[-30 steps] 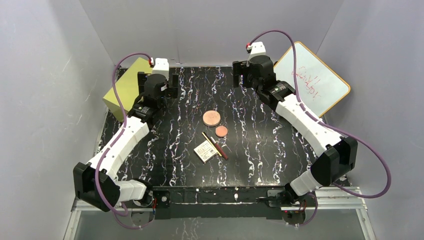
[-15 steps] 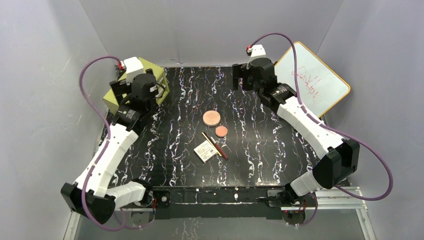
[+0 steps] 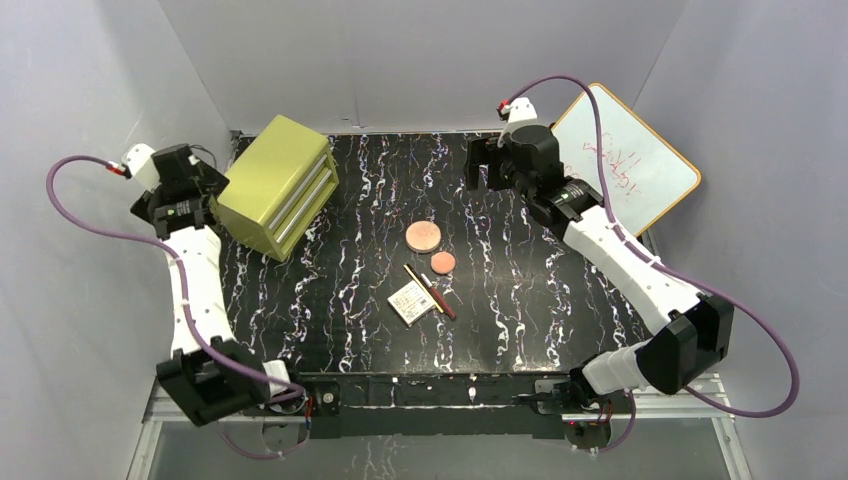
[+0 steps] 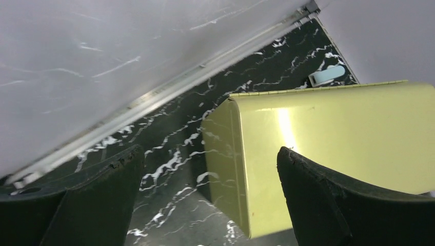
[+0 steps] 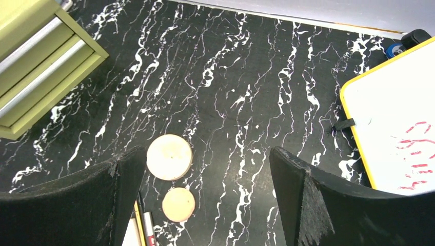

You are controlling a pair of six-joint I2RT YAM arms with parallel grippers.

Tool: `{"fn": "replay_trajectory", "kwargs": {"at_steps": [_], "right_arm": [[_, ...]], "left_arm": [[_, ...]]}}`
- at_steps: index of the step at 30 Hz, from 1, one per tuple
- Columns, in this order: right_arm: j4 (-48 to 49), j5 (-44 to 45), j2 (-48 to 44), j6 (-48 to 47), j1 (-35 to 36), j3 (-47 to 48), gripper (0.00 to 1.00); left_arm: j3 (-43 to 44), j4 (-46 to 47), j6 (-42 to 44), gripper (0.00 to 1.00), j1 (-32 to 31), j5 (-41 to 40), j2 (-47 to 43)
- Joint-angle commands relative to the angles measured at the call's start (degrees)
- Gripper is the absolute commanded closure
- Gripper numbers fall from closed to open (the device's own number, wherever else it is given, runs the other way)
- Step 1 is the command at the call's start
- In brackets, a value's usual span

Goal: Organize the makeup

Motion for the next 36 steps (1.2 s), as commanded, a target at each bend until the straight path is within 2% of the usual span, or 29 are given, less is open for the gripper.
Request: {"fn": "replay_trajectory", "kwargs": {"at_steps": [1,9,21,27,36], "right_arm": [[3.42,-1.33,-3.41,0.62,0.10,-1.16,0.01],[4.06,-1.58,-6.11,0.15,0.10,-3.14,0.01],[4.23,-2.41,-6.14,0.12,0.14,-3.60,0.01],[4.44,-3.16,-5.84,0.12,0.10,-4.08,0.01],[5.57,-4.22,-4.40,0.28,0.10,-5.47,0.01]], "left_arm": [[1.18,5.28,-5.72,0.01,6.91,21.97,4.14],[0.78,14.21,-11.47,0.01,9.03,33.10,11.16],[1.81,18.26,-11.90,0.01,9.06,32.62,16.98],[1.78,21.16,-13.12,0.01,8.93,35.60,21.67],[13.75,18.64,-8.84,0.01,1.11,36.16,31.76]]}}
